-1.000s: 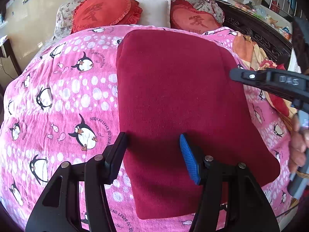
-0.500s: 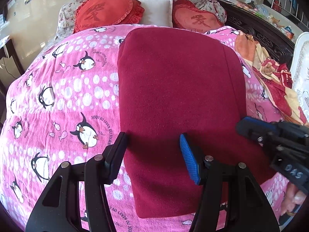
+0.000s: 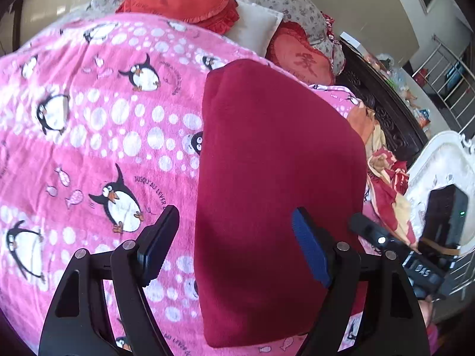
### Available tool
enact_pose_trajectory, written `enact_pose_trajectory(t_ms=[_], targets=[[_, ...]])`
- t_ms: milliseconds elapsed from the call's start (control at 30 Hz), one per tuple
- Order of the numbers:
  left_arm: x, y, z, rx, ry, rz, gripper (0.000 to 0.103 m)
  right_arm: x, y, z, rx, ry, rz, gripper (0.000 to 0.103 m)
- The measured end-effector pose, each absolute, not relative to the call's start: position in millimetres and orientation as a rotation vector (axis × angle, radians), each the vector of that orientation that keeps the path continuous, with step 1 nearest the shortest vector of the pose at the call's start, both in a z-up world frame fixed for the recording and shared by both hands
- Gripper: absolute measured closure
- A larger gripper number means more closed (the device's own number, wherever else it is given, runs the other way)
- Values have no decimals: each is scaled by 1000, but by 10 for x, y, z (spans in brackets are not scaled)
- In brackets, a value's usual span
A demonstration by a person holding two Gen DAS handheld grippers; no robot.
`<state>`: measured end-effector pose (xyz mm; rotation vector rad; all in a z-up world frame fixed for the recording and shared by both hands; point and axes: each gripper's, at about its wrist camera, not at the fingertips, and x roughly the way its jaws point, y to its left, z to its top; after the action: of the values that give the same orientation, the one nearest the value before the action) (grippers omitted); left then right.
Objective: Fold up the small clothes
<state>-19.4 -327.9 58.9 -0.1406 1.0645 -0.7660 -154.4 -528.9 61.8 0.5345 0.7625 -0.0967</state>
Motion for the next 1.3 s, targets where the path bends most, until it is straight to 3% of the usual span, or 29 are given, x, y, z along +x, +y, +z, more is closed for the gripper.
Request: enact_pose_trajectory(t_ms=[233, 333, 467, 533, 567, 800, 1100, 1167, 1300], targets=[[-18, -3455, 359, -182, 1138, -815, 21, -1307, -5387, 380, 622, 797, -7, 24], [40, -3521, 287, -233, 1190, -852, 21, -1286, -5365, 374, 607, 804, -3, 34], [-43, -3566, 393, -206, 1169, -880, 35, -1340, -5324, 468, 586, 794, 18, 58], [-95, -3534, 511, -194, 1160, -902, 48, -1387, -5262, 578, 585, 776, 20, 62], [-123, -3496, 585, -193, 1158, -912, 50, -1418, -5237, 626, 593, 768, 27, 63], [-434, -2944, 959, -159, 1138, -911, 51, -1648, -4899, 842, 647, 767, 132, 63], [-806, -2424, 497, -104, 1208, -777, 49, -1789, -4374, 327, 617, 951, 118, 59], [-816, -2379, 492, -122, 1198, -761, 47, -1851, -4396, 367, 596, 947, 92, 52], [-886, -2281, 596, -87, 1138, -681, 43, -2013, -4402, 716, 491, 903, 50, 52]])
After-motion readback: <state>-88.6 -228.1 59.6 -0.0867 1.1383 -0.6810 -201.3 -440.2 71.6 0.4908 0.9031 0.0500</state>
